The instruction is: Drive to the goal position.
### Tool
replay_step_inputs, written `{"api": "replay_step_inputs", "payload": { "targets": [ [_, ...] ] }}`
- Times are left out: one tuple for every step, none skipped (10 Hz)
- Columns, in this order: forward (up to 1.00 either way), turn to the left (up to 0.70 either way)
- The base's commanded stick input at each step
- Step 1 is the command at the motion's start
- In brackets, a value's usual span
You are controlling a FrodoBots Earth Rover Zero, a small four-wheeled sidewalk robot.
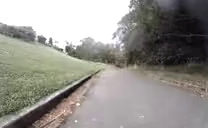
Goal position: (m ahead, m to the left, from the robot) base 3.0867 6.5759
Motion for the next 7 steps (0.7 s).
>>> {"api": "replay_step_inputs", "payload": {
  "targets": [
    [0.50,0.00],
    [0.50,0.00],
    [0.50,-0.20],
    [0.50,-0.38],
    [0.50,-0.47],
    [0.50,-0.39],
    [0.50,-0.30]
  ]
}}
